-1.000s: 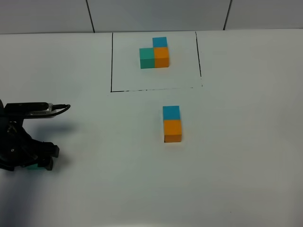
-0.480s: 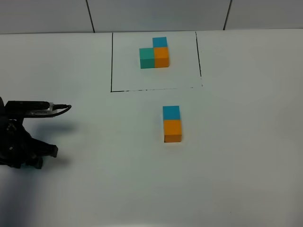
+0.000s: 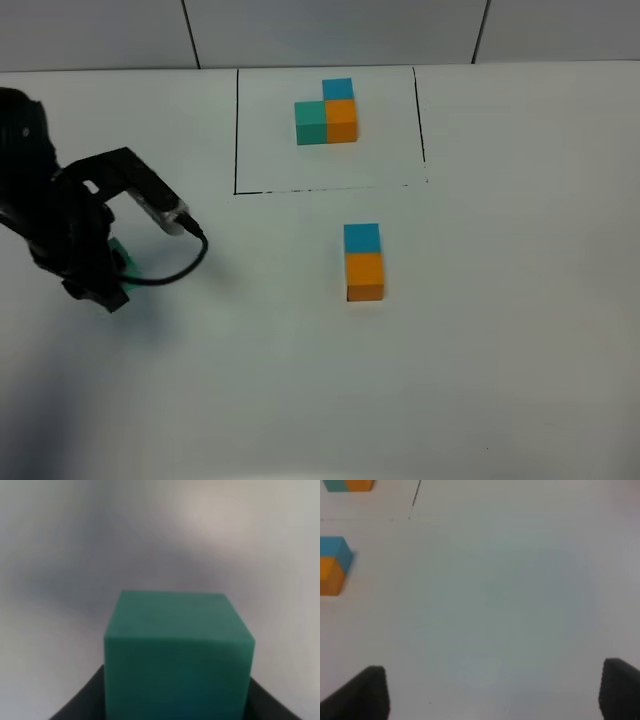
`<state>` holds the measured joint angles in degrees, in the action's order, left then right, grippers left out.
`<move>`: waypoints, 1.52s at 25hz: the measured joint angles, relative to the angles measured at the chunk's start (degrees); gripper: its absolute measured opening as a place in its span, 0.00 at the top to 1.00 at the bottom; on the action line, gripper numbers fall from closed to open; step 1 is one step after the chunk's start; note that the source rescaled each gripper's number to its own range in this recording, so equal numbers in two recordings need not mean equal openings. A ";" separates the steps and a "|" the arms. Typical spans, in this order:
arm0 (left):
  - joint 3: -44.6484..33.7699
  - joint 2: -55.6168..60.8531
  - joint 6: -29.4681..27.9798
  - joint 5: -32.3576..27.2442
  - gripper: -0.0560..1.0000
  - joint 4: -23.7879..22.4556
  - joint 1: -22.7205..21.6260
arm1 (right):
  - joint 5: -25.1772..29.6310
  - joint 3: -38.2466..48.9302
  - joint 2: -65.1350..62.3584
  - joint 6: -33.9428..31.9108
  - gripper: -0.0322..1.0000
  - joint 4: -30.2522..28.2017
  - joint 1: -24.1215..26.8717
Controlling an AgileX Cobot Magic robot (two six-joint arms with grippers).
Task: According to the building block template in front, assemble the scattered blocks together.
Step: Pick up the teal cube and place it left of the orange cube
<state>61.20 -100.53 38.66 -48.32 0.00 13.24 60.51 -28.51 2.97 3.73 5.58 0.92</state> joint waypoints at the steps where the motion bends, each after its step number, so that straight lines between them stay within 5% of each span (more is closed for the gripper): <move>1: 1.44 -1.11 3.48 -0.98 0.94 1.24 1.44 | 0.00 0.00 0.00 0.00 0.27 0.00 0.00; 6: 7.08 -6.98 10.59 -2.40 0.94 2.88 9.28 | 0.00 0.00 0.00 0.00 0.27 0.00 0.00; 18: 21.17 -19.30 7.33 -2.75 0.94 -1.31 22.11 | 0.00 0.00 0.00 0.00 0.27 0.00 0.00; 38: 23.29 -24.31 5.18 -1.95 0.94 -2.52 23.61 | 0.00 0.00 0.00 0.00 0.27 0.00 0.00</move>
<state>84.49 -124.84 43.84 -50.27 -2.52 36.85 60.51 -28.51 2.97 3.73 5.58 0.92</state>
